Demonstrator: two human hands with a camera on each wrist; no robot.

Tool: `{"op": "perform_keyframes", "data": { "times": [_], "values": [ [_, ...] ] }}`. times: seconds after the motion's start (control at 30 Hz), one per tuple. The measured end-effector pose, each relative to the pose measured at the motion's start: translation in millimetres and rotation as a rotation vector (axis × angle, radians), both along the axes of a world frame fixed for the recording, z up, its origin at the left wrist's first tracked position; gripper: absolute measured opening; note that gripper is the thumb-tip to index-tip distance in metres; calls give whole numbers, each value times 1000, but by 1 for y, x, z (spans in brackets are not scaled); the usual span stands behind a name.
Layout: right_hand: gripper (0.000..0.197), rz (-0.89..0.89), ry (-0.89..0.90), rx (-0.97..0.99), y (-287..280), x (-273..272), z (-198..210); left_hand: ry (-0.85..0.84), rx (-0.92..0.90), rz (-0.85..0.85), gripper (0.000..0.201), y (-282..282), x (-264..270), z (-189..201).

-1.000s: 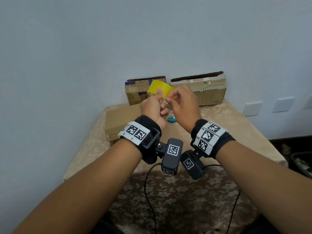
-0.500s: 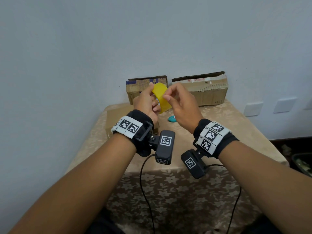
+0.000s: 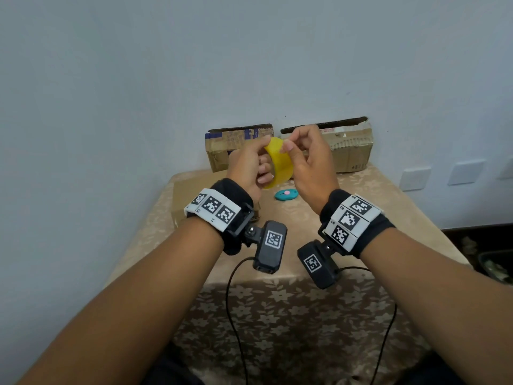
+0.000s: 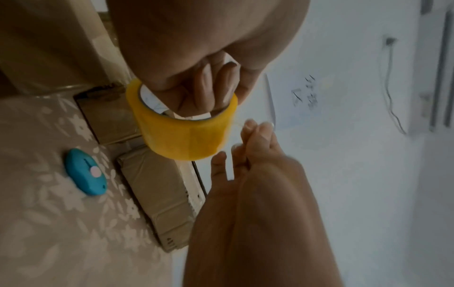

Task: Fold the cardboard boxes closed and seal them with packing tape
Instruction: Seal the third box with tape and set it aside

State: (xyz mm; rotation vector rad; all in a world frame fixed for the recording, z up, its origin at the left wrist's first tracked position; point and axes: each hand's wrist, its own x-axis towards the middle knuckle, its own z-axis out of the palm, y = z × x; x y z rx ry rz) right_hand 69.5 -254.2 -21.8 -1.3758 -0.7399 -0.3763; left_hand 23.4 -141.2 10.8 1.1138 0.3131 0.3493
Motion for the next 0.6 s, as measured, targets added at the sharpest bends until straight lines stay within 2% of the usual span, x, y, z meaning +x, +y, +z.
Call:
{"op": "perform_keyframes", "data": {
  "times": [0.23,0.43,0.6],
  "values": [
    [12,147,66,-55,3,-4,-3,-41,-191,146,31,19,3,8],
    [10,150,284,-68,9,-9,-2,-116,-180,84,33,12,0,9],
    [30,120,417,-47,9,-3,-1,-172,-138,76,32,6,1,11]
  ]
}}
